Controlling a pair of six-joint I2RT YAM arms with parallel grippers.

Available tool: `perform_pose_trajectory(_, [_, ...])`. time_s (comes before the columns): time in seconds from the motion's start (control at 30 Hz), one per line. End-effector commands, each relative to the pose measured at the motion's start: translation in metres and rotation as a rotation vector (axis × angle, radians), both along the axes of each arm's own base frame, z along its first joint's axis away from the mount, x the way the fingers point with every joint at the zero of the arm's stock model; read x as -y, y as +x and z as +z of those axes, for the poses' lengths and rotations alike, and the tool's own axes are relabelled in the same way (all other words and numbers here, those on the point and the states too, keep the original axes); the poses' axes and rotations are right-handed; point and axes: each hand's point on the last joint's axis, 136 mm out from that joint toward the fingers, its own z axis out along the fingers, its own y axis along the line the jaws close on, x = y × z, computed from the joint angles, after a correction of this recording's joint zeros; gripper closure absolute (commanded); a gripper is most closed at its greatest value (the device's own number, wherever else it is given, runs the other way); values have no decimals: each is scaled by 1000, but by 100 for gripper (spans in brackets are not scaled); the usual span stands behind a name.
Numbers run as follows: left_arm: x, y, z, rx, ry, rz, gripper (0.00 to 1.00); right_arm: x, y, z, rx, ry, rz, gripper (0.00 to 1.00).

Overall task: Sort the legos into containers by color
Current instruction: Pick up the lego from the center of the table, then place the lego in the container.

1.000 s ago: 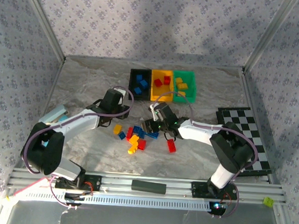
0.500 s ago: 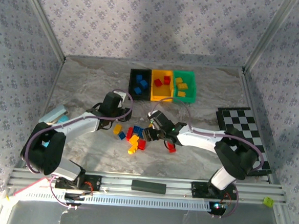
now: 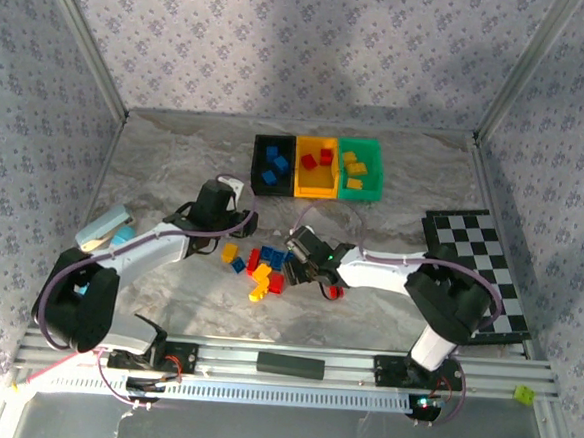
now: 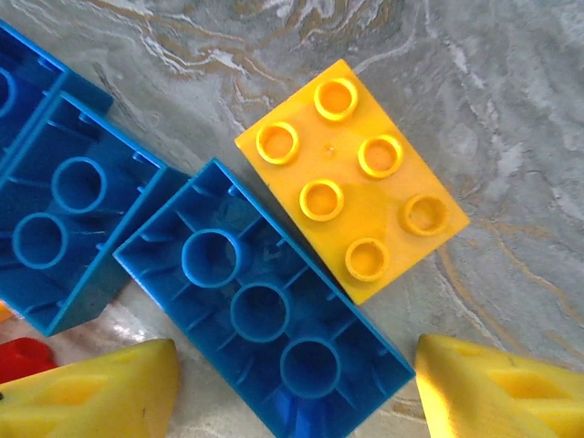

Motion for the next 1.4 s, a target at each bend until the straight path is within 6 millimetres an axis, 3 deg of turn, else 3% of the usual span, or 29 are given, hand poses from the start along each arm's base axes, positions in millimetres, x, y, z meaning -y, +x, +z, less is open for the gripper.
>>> perform_pose_trajectory(0.0, [0, -2, 9, 18, -21, 1, 35, -8, 3, 1, 2, -25, 22, 30])
perform_pose_trajectory(0.17, [-1, -1, 10, 20, -21, 3, 35, -10, 5, 0, 7, -32, 32, 35])
perform_pose_trajectory(0.47, [1, -2, 8, 7, -32, -2, 35, -13, 1, 12, 43, -30, 64, 65])
perform_pose_trajectory(0.67, [-2, -1, 8, 12, -30, 11, 35, -15, 2, 30, 81, -42, 83, 68])
perform_pose_trajectory(0.87, [-8, 1, 5, 0, -40, 46, 35, -25, 10, 60, 134, 9, 96, 69])
perform_pose_trajectory(1.07, [-19, 6, -4, -42, -103, 99, 35, -37, 47, 93, 186, 85, 78, 69])
perform_pose_trajectory(1.2, [-27, 8, -10, -69, -140, 128, 36, -37, 91, 115, 204, 115, 26, 69])
perform_pose_trajectory(1.37, [-30, 8, -12, -69, -153, 138, 36, -45, 138, 124, 207, 154, -18, 69])
